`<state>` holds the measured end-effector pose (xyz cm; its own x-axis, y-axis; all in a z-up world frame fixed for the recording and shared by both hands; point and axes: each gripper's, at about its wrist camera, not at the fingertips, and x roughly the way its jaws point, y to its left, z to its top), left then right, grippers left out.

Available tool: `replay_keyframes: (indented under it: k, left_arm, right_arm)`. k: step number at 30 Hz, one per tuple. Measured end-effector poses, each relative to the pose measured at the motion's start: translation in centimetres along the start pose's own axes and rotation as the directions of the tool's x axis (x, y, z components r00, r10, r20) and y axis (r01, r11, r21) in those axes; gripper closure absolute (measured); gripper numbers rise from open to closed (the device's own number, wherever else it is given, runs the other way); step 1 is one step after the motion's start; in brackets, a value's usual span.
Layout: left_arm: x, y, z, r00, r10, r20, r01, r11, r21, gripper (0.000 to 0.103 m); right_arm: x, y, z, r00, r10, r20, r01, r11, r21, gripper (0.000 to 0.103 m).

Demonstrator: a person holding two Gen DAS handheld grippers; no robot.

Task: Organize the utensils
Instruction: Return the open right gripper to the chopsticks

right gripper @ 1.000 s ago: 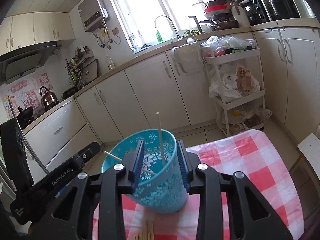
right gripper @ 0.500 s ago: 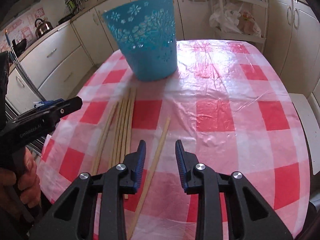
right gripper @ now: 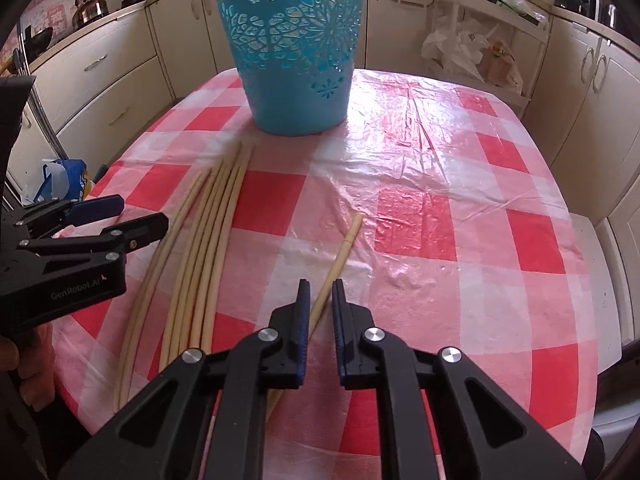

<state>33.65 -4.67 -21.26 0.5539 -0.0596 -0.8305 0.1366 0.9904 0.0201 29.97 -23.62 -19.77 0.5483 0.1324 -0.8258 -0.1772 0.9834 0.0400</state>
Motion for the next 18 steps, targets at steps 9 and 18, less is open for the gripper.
replay_keyframes:
  k: [9,18]
  left_arm:
    - [-0.3,-0.4,0.6,0.999,-0.006,-0.037,0.008,0.999,0.042,0.065]
    - [0.0,0.4,0.8,0.995,-0.063,-0.075,0.063,0.998,-0.009,0.065]
  right_arm:
    - [0.1,0.2,0.1,0.999,0.035,-0.002,-0.035,0.999,-0.020,0.078]
    - [0.1,0.7,0.0,1.000,0.021,-0.016,-0.021,0.998,-0.051,0.072]
